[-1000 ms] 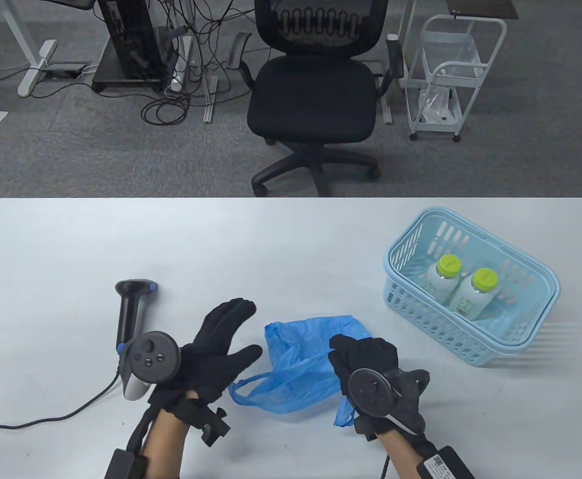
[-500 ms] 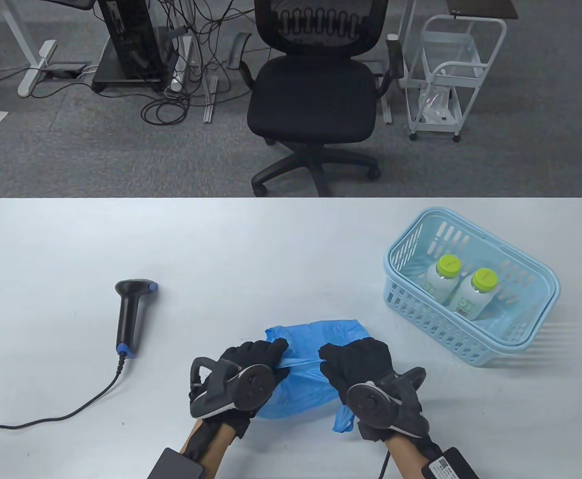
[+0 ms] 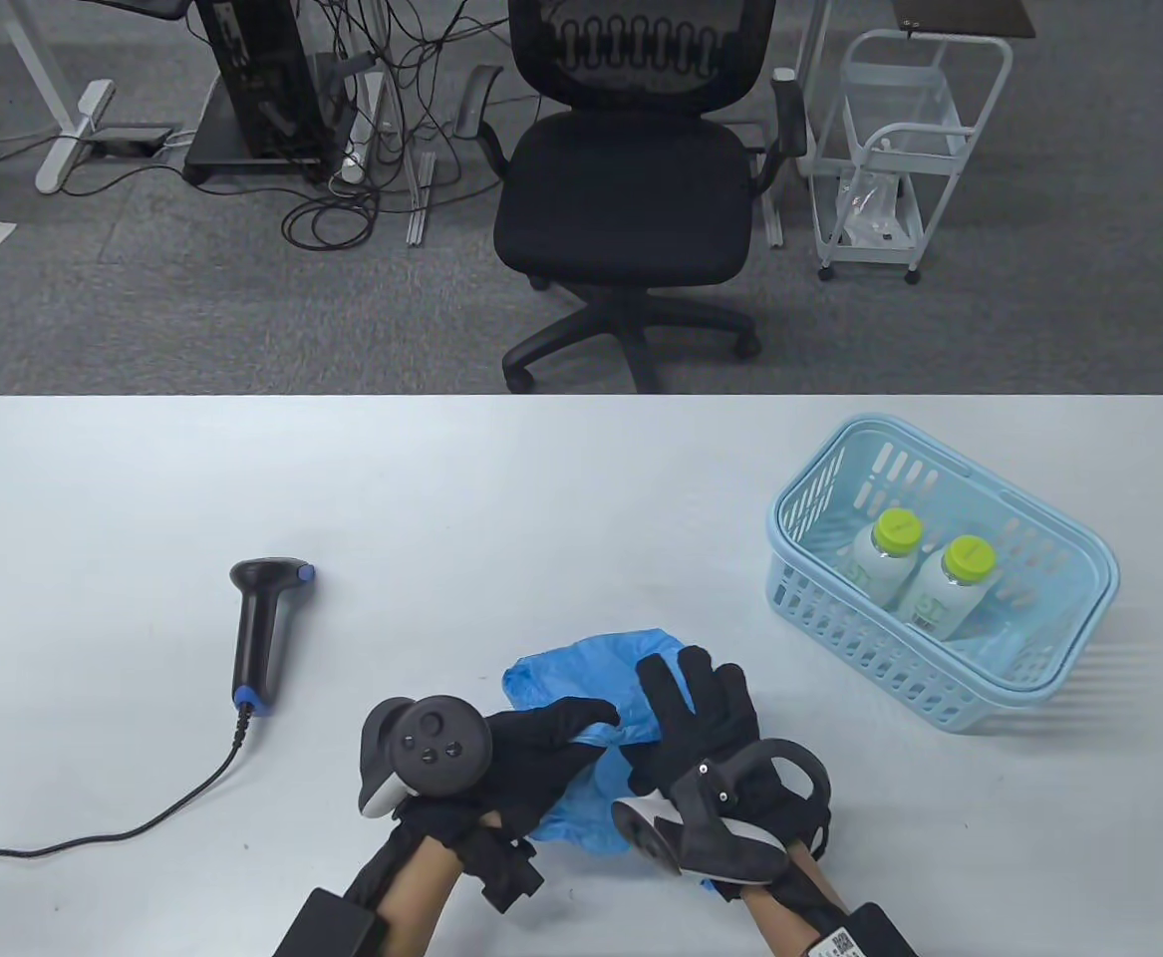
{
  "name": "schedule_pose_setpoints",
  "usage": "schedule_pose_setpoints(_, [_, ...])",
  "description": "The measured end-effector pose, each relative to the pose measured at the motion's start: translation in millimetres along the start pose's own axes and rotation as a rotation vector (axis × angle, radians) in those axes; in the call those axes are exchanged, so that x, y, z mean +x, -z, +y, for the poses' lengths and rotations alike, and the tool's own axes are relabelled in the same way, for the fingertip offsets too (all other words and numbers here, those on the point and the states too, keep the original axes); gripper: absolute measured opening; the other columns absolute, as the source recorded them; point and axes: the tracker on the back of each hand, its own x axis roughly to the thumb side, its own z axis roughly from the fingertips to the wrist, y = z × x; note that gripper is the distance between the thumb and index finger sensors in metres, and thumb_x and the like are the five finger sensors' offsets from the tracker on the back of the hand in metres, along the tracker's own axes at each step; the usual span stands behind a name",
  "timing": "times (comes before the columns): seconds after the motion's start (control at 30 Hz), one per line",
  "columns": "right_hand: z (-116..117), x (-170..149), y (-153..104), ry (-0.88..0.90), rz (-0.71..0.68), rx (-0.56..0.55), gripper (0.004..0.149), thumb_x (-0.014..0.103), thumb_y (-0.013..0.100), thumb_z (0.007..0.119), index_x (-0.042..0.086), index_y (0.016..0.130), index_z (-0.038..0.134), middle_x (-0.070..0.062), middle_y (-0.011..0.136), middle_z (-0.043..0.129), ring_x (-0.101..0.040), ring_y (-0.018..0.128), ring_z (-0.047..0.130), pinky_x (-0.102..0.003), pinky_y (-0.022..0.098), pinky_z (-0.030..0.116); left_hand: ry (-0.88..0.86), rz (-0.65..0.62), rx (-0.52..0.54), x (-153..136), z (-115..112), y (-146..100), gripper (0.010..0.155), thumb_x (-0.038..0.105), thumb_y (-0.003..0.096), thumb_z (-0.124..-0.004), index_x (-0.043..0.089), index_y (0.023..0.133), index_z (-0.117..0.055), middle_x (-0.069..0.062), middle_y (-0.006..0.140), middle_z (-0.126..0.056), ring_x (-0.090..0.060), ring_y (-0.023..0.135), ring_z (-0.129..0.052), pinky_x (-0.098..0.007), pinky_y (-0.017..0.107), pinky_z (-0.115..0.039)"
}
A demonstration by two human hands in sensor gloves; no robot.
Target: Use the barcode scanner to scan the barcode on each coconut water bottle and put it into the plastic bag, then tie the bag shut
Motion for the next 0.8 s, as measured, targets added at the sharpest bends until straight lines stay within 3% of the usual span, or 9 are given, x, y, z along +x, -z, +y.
schedule_pose_setpoints(0.13, [21.3, -37.6, 3.2, 0.176, 0.179, 0.151, 0.076, 0.057, 0.049, 0.083, 0.025, 0.112, 0.055, -0.019, 0.12, 0.051, -0.056, 0.106, 0.055, -0.073, 0.074, 0.047, -0.139, 0.048, -0.068, -16.2, 16.9, -2.9, 0.043, 0.036, 0.0654, -0.081, 0.011, 0.1, -0.087, 0.011, 0.054, -0.103, -0.007, 0.024, -0.101, -0.041, 0.027, -0.092])
schedule_pose_setpoints(0.23, [19.3, -47.0, 1.1, 0.328, 0.169, 0.117, 0.07, 0.053, 0.048, 0.087, 0.024, 0.108, 0.063, -0.005, 0.104, 0.081, -0.033, 0.099, 0.082, -0.064, 0.075, 0.058, 0.033, 0.185, 0.054, -29.7, 32.8, -11.3, 0.043, 0.036, 0.0651, -0.083, 0.011, 0.101, -0.086, 0.009, 0.055, -0.104, -0.009, 0.026, -0.101, -0.043, 0.029, -0.092])
schedule_pose_setpoints(0.27, [14.7, -44.1, 0.7, 0.346, 0.134, 0.078, 0.067, 0.051, 0.048, 0.088, 0.022, 0.105, 0.068, -0.001, 0.094, 0.089, -0.027, 0.092, 0.09, -0.06, 0.074, 0.064, 0.212, 0.234, 0.118, -30.9, 37.5, -15.7, 0.046, 0.036, 0.0648, -0.084, 0.012, 0.104, -0.083, 0.007, 0.063, -0.104, -0.013, 0.034, -0.103, -0.045, 0.035, -0.091])
schedule_pose_setpoints(0.33, [7.4, -37.2, 1.1, 0.338, 0.104, 0.032, 0.062, 0.05, 0.048, 0.089, 0.02, 0.1, 0.074, 0.007, 0.076, 0.096, -0.019, 0.079, 0.099, -0.055, 0.07, 0.072, 0.447, 0.214, 0.148, -26.1, 41.4, -19.2, 0.062, 0.04, 0.0645, -0.084, 0.018, 0.118, -0.062, 0.0, 0.099, -0.089, -0.027, 0.078, -0.097, -0.058, 0.062, -0.079])
schedule_pose_setpoints(0.37, [3.7, -33.7, 1.5, 0.329, 0.1, 0.008, 0.06, 0.049, 0.048, 0.09, 0.019, 0.098, 0.076, 0.01, 0.069, 0.097, -0.017, 0.074, 0.101, -0.053, 0.068, 0.074, 0.51, 0.181, 0.153, -18.9, 42.2, -20.8, 0.066, 0.039, 0.0649, -0.084, 0.024, 0.122, -0.054, -0.005, 0.115, -0.073, -0.038, 0.099, -0.081, -0.066, 0.072, -0.065])
schedule_pose_setpoints(0.43, [0.3, -31.0, 1.8, 0.341, 0.095, -0.021, 0.059, 0.049, 0.047, 0.091, 0.019, 0.096, 0.079, 0.013, 0.061, 0.097, -0.014, 0.068, 0.103, -0.052, 0.066, 0.077, 0.526, 0.075, 0.203, -0.6, 42.2, -22.3, 0.063, 0.039, 0.0647, -0.085, 0.039, 0.12, -0.054, -0.01, 0.128, -0.049, -0.052, 0.113, -0.046, -0.077, 0.075, -0.041])
schedule_pose_setpoints(0.6, [-6.1, -30.3, -1.8, 0.473, 0.065, -0.06, 0.057, 0.05, 0.047, 0.091, 0.02, 0.094, 0.081, 0.014, 0.052, 0.096, -0.012, 0.061, 0.104, -0.05, 0.064, 0.079, 0.617, -0.214, 0.108, 57.4, 1.2, -17.8, 0.042, 0.056, 0.0644, -0.076, 0.033, 0.096, -0.092, -0.008, 0.133, -0.031, -0.051, 0.113, -0.014, -0.076, 0.071, -0.014])
schedule_pose_setpoints(0.7, [-13.1, -25.4, -6.5, 0.492, 0.005, -0.085, 0.057, 0.05, 0.046, 0.092, 0.02, 0.094, 0.081, 0.015, 0.05, 0.096, -0.011, 0.06, 0.104, -0.05, 0.063, 0.08, 0.946, -0.036, -0.03, 55.6, -37.5, -4.3, 0.042, 0.055, 0.0652, -0.076, 0.029, 0.089, -0.098, -0.009, 0.133, -0.024, -0.053, 0.112, -0.011, -0.075, 0.071, -0.01])
schedule_pose_setpoints(0.8, [-21.0, -18.5, -12.0, 0.499, -0.055, -0.097, 0.057, 0.05, 0.046, 0.092, 0.02, 0.093, 0.081, 0.015, 0.049, 0.096, -0.01, 0.059, 0.104, -0.049, 0.063, 0.08, 1.174, 0.205, -0.213, 26.5, -52.2, 7.6, 0.044, 0.055, 0.0658, -0.076, 0.029, 0.1, -0.089, -0.016, 0.132, -0.009, -0.057, 0.11, -0.007, -0.076, 0.071, -0.012])
